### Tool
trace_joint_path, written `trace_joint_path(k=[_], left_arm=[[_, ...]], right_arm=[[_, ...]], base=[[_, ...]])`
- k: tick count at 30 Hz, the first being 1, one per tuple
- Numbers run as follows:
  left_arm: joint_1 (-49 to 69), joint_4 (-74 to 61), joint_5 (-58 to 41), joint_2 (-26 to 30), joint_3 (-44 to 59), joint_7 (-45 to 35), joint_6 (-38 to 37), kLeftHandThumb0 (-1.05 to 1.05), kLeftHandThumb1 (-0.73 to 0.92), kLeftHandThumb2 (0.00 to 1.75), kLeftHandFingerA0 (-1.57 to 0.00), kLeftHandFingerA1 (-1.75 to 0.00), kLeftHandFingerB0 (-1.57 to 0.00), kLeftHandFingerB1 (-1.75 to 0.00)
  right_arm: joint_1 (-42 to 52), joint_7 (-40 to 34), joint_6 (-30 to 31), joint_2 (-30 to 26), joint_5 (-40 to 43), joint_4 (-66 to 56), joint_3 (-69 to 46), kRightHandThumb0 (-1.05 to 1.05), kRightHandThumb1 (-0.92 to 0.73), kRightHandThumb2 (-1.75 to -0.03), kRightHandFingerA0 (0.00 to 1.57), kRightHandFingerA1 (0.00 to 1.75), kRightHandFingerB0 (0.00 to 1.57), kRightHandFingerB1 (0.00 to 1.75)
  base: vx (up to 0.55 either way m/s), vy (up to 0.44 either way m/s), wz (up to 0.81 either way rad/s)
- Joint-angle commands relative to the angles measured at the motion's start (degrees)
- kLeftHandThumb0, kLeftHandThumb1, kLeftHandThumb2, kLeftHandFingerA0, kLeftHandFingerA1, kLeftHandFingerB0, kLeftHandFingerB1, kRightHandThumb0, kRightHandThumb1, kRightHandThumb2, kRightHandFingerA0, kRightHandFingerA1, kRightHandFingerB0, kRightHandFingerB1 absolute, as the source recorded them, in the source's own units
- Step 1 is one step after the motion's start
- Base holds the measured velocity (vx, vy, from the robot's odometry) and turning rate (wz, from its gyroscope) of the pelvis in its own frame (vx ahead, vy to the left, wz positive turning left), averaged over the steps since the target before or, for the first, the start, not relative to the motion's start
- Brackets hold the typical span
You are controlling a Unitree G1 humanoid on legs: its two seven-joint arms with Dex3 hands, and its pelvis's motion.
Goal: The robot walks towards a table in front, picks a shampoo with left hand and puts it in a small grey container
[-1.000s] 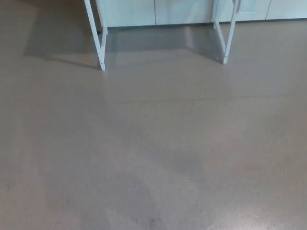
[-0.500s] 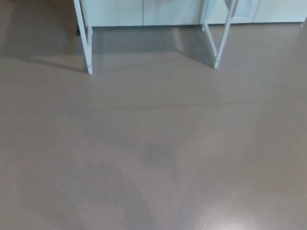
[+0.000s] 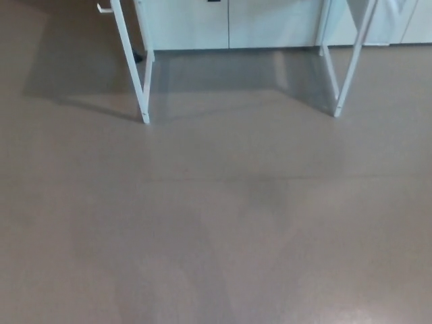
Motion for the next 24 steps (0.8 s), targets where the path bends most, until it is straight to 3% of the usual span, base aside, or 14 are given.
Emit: trace_joint_path(k=[1,12,24], left_arm=[[-0.08,-0.11,0.15,1.53,-0.3,0.56,-0.3,-0.27,0.69,0.61,-0.6,-0.42,-0.41,-0.35],[-0.27,-0.3,0.36,1.92,-1.03,0.03,-0.26,-0.27,0.67,0.61,-0.59,-0.42,-0.41,-0.36],[-0.64,-0.41,-0.06,2.33,-1.72,-0.68,-0.1,-0.29,0.66,0.59,-0.63,-0.43,-0.45,-0.36]], right_arm=[[0.2,-0.23,-0.69,-0.1,0.26,0.07,-0.08,-0.22,-0.59,-0.57,0.66,0.48,0.47,0.39],[0.28,-0.9,-1.06,-0.05,0.14,-0.37,0.61,-0.2,-0.58,-0.57,0.69,0.49,0.48,0.39],[0.21,-1.23,-1.45,0.05,-0.59,-0.44,1.53,-0.22,-0.58,-0.57,0.7,0.49,0.48,0.39]], base=[[0.34,0.082,-0.19],[0.42,0.163,-0.14],[0.49,-0.056,0.22]])
